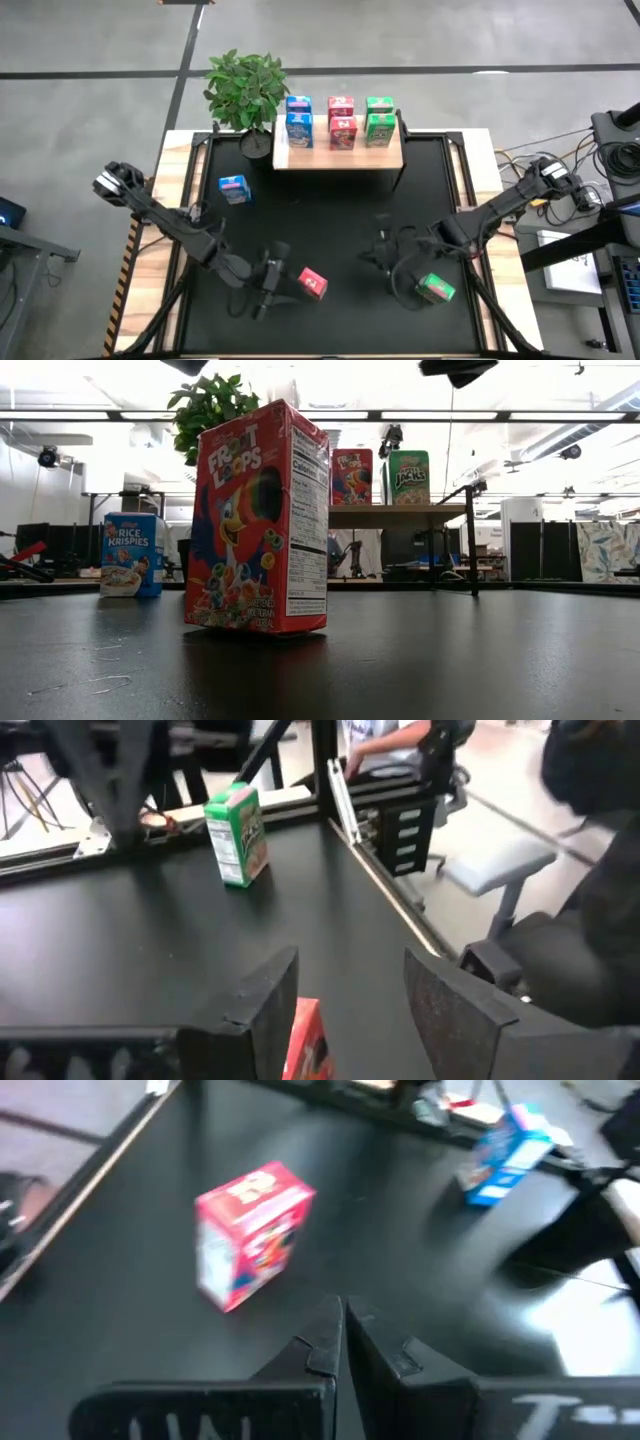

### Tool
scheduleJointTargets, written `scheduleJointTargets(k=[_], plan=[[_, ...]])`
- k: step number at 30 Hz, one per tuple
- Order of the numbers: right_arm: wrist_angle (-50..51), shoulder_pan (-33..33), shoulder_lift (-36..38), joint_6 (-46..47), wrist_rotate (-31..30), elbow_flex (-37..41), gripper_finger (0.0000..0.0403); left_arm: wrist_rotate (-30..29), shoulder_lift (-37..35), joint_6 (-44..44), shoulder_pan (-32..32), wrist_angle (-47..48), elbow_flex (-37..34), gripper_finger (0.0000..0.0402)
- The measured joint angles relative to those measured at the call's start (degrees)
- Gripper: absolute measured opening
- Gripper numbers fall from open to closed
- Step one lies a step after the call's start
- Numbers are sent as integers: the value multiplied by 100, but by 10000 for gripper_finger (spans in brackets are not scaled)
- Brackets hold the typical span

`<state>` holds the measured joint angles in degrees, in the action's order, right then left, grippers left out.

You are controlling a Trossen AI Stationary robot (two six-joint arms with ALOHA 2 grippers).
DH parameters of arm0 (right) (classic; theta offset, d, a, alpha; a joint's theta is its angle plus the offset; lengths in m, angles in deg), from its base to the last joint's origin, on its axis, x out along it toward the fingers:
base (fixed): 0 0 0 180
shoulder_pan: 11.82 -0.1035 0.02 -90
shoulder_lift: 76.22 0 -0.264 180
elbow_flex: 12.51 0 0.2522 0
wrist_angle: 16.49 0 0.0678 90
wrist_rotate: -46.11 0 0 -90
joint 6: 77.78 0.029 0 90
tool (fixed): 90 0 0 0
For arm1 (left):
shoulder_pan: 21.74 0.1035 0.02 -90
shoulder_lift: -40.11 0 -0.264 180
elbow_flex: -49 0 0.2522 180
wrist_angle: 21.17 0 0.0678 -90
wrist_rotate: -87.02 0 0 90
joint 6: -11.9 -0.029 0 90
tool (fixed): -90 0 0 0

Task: Stack cereal on shelf
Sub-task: Put the red cereal box aligned with the other red cereal boxes on the shelf

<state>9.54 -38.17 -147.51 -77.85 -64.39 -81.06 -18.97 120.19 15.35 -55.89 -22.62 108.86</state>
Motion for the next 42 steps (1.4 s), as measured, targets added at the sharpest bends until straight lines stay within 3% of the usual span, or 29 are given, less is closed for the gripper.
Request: scheduleJointTargets(k=[6,14,21,28,42], plan=[[356,-471,99,45,-36,4,9,5,561,-237,169,482,529,218],[577,-555,327,154,-52,59,9,7,913,-590,403,1174,841,296],[567,-553,328,95,-54,76,9,171,906,-687,627,1243,640,310],[570,-550,328,102,-54,81,9,649,980,-686,826,1231,502,280],[595,-550,328,308,-54,103,9,646,991,-811,841,1322,513,133]])
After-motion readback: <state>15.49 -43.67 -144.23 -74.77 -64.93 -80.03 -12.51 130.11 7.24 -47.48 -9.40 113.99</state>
